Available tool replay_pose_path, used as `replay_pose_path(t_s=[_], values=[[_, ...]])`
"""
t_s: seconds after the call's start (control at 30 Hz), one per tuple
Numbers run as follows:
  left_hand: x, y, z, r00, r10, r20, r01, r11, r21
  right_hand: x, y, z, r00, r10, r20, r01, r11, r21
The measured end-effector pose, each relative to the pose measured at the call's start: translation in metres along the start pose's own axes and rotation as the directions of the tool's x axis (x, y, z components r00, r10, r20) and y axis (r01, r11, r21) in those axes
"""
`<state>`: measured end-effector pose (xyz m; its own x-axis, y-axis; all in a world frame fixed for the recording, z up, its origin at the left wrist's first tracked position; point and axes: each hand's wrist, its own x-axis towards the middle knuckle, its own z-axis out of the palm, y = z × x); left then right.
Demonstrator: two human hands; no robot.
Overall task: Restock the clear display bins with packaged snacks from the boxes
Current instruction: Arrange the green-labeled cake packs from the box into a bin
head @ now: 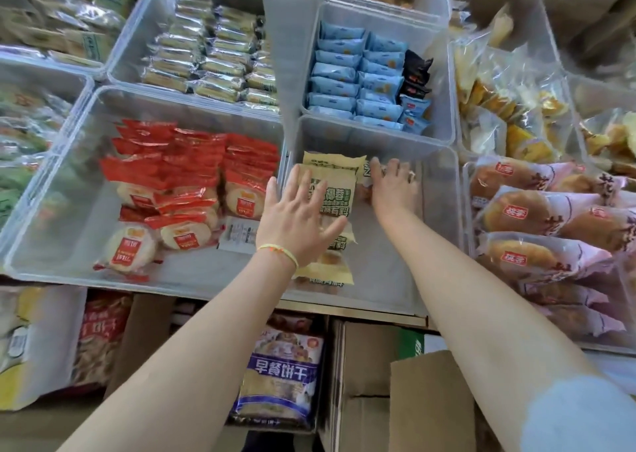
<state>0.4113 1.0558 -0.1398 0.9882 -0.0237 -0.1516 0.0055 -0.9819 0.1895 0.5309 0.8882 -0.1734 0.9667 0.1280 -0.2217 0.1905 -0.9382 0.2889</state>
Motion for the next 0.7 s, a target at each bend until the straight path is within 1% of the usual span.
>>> replay_pose_path(t_s=[0.1,0.23,0.3,0.37,0.4,0.43,0.47,0.5,0.53,0.57,0.63,0.7], values=[[0.002,-0.001,-0.002,1.000,0.004,0.008,-0.004,1.000,-0.006,0.000,0.001,-0.002,1.000,0.016,0.002,-0.016,1.000,0.025],[0.002,-0.002,-0.002,1.000,0.008,0.009,-0.008,1.000,-0.013,-0.014,-0.001,-0.018,0.999,0.028,0.038,-0.029,0.999,0.030],[0.002,-0.003,-0.004,1.000,0.008,0.004,-0.008,1.000,-0.026,-0.035,-0.001,-0.035,1.000,0.006,-0.017,-0.005,0.999,0.052],[0.000,-0.004,-0.007,1.000,0.006,-0.010,-0.007,0.999,-0.043,-0.071,0.003,-0.051,0.991,-0.052,-0.124,0.074,0.982,0.172],[-0.001,-0.005,-0.008,1.000,0.003,-0.021,-0.004,0.999,-0.050,-0.093,0.007,-0.058,0.984,-0.094,-0.152,0.133,0.954,0.268],[-0.003,-0.005,-0.010,0.999,-0.010,-0.032,0.008,0.998,-0.064,-0.118,0.013,-0.065,0.981,-0.141,-0.134,0.182,0.906,0.381],[-0.007,-0.002,-0.012,0.999,-0.032,-0.036,0.029,0.996,-0.085,-0.144,0.019,-0.072,0.981,-0.181,-0.067,0.191,0.849,0.493],[-0.012,0.004,-0.016,0.998,-0.053,-0.040,0.048,0.992,-0.114,-0.170,0.027,-0.076,0.975,-0.219,0.025,0.164,0.795,0.584],[-0.020,0.015,-0.021,0.997,-0.059,-0.050,0.051,0.987,-0.153,-0.193,0.035,-0.079,0.961,-0.257,0.105,0.134,0.760,0.636],[-0.031,0.031,-0.027,0.997,-0.042,-0.062,0.029,0.981,-0.194,-0.215,0.043,-0.082,0.940,-0.297,0.171,0.120,0.753,0.648],[-0.062,0.074,-0.037,0.998,0.030,-0.059,-0.045,0.959,-0.279,-0.251,0.063,-0.078,0.869,-0.354,0.346,0.072,0.782,0.620],[-0.096,0.119,-0.037,0.996,0.082,0.030,-0.065,0.925,-0.374,-0.277,0.086,-0.067,0.752,-0.395,0.527,-0.005,0.797,0.604]])
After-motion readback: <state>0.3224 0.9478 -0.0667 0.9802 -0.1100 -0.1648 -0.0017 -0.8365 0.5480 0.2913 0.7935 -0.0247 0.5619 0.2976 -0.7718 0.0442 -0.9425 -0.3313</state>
